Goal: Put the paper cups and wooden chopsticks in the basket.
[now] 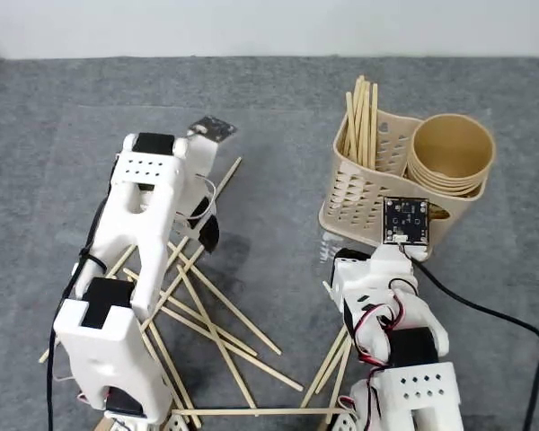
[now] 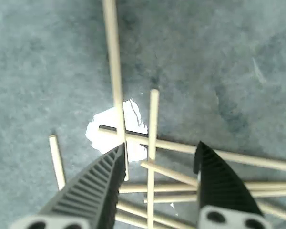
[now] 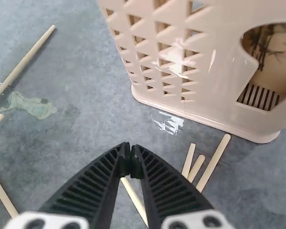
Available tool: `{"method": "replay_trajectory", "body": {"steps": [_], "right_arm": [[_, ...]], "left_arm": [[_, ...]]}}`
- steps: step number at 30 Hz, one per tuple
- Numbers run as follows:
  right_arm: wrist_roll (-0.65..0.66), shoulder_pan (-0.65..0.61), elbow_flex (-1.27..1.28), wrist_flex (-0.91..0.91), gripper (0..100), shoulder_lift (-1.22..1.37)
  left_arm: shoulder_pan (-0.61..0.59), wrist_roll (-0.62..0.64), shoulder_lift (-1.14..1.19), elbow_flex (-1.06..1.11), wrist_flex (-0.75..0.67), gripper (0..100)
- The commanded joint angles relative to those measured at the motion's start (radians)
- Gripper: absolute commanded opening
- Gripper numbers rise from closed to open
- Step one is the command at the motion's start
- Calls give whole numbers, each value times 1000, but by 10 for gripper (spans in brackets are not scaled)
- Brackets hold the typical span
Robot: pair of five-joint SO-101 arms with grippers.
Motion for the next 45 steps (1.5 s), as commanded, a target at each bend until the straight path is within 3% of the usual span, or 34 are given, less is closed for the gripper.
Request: {"method": "replay_trajectory", "body": {"steps": [1, 10, 14, 23, 28, 38, 45], "right_arm": [[-11, 4, -25, -16, 8, -27], [-11, 4, -25, -13, 8, -27], [-11, 2, -25, -13, 8, -27], [-11, 2, -25, -15, 8, -27], [-11, 2, -25, -18, 8, -27], [-11, 2, -25, -13, 8, -27], [-9, 2, -25, -12, 8, -27]], "left_arm": [[-11, -34, -5, 16, -49, 235], [-15, -38, 163, 18, -187, 237], [-31, -34, 241, -84, -121, 226], [-20, -38, 328, -151, -61, 39], [-20, -38, 311, -168, -29, 13], [35, -32, 106, -323, 170, 12], [44, -31, -34, -335, 170, 12]]}}
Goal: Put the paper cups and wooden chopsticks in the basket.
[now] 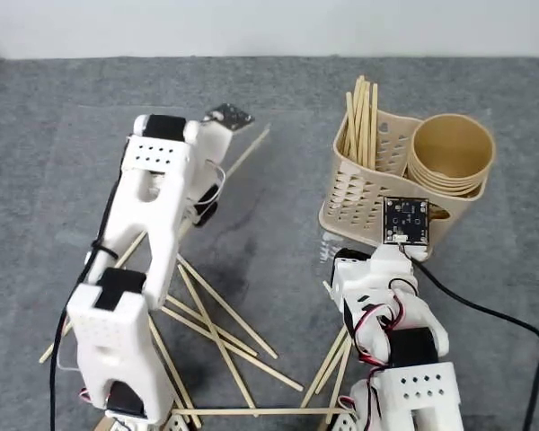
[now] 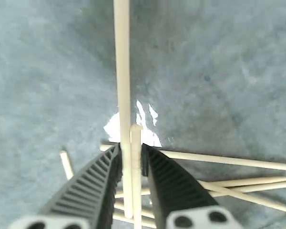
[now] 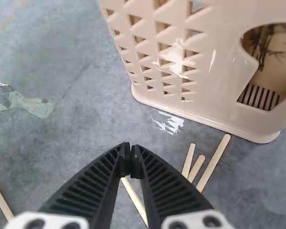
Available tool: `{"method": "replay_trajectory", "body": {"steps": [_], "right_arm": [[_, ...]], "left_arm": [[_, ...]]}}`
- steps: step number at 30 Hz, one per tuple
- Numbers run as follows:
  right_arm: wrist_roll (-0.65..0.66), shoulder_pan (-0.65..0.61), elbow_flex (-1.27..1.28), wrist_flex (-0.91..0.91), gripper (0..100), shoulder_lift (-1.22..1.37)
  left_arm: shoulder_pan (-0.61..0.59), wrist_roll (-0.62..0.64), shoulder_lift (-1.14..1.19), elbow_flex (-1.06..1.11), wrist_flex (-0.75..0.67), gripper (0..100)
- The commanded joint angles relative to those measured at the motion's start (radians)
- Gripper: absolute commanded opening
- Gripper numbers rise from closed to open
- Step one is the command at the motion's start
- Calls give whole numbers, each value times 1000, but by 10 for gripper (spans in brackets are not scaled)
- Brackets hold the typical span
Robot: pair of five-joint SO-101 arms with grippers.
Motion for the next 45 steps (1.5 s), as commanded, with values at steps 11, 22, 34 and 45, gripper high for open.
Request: {"method": "replay_trajectory", "body": {"steps": [11, 22, 34, 45], "right_arm": [[20, 2, -6, -8, 8, -25], [98, -58, 52, 1, 8, -25], [98, -71, 54, 1, 8, -25], [140, -73, 55, 2, 8, -18]], "left_arm": [[23, 123, -284, -398, 25, 12], [186, 345, -285, -691, -230, 12], [319, 516, -284, -691, -749, 13], [443, 526, -282, -446, -959, 13]]}}
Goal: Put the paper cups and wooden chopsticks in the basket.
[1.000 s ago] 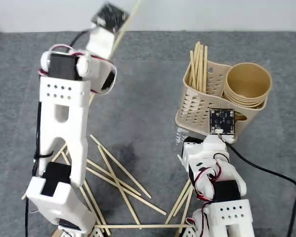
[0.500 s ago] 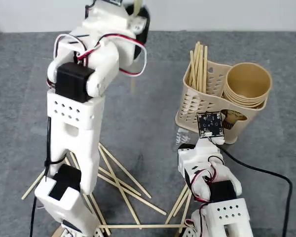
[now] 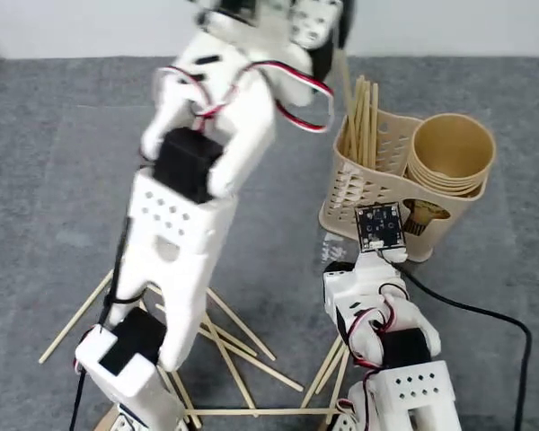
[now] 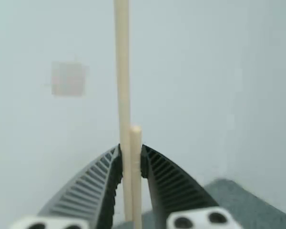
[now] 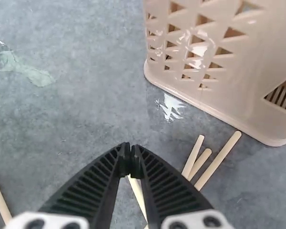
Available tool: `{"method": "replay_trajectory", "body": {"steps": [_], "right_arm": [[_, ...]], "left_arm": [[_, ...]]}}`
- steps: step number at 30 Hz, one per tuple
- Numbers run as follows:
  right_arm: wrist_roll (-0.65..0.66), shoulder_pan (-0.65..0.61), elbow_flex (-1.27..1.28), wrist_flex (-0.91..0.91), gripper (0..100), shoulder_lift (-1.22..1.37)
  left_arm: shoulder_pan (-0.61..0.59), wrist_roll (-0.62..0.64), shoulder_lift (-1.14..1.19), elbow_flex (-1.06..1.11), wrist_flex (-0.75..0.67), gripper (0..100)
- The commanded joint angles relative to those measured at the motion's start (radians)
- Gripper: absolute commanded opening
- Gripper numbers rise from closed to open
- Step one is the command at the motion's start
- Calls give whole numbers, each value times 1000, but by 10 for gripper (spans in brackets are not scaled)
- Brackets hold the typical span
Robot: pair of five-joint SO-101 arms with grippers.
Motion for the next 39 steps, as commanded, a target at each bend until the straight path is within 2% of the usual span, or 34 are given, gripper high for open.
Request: {"method": "replay_trajectory", "body": {"steps": [1, 5, 9, 16, 22, 28, 34, 39], "right_arm": [[12, -19, -5, 2, 8, -18], [12, -19, -5, 2, 8, -18], [14, -19, -5, 2, 8, -16], [44, -19, 25, -13, 8, -24], [46, -19, 26, -18, 8, -24], [48, -19, 26, -18, 8, -24], [48, -19, 25, -18, 8, -25], [48, -19, 17, -16, 9, -25]], "left_arm": [[28, 11, -57, 139, -117, 13], [34, 58, -57, 303, -259, 13], [40, 66, -58, 427, -330, 13], [78, 63, -58, 556, -331, 18], [78, 71, -64, 630, -328, 164], [61, 98, -98, 641, -327, 166], [15, 97, -245, 639, -201, 166], [-92, 95, -397, 641, 23, 166]]}}
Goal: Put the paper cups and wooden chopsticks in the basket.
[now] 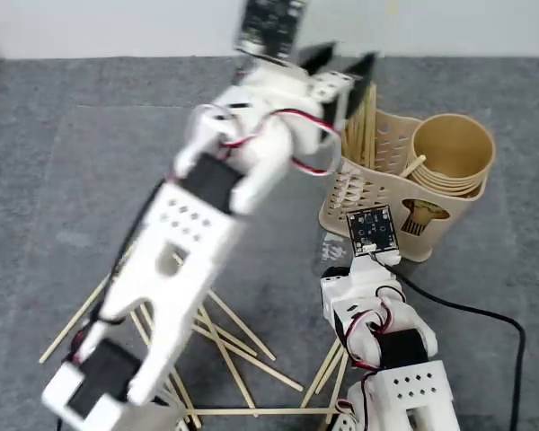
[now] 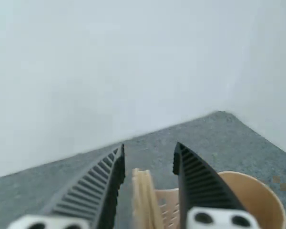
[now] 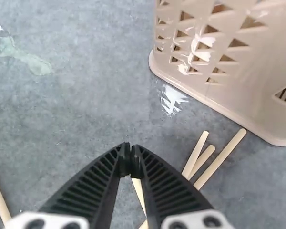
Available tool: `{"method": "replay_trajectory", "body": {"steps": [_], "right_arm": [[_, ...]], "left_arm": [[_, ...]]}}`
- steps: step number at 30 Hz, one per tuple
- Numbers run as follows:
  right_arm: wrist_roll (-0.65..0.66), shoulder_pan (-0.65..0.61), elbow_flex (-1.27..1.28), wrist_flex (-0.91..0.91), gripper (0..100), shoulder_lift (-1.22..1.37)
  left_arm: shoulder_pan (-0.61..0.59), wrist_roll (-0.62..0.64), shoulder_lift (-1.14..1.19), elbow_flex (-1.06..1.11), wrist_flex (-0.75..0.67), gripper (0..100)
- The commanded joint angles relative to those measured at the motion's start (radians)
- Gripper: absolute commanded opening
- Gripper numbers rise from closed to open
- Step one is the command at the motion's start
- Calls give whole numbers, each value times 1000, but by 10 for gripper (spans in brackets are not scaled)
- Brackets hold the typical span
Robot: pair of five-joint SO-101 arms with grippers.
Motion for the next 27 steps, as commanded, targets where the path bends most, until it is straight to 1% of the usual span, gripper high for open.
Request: {"method": "replay_trajectory", "body": {"steps": [1, 5, 10, 14, 18, 22, 25, 27], "right_arm": [[12, -4, -14, -16, 11, -19], [14, -5, -29, -10, 12, -19], [21, -22, -127, 59, 12, -8], [71, -99, -235, 182, 12, -8], [72, -216, -351, 292, 12, 4], [66, -312, -482, 384, 43, 136], [63, -374, -582, 421, 79, 291], [61, -418, -629, 415, 95, 389]], "left_arm": [[-89, 6, -155, -7, 172, 166], [-215, -8, -262, -7, 365, 166], [-387, -106, -374, -7, 557, 166], [-525, -169, -440, -7, 677, 166], [-671, -224, -479, -5, 776, 166], [-798, -256, -485, 54, 818, 166], [-887, -264, -485, 140, 792, 166], [-934, -264, -485, 205, 760, 166]]}}
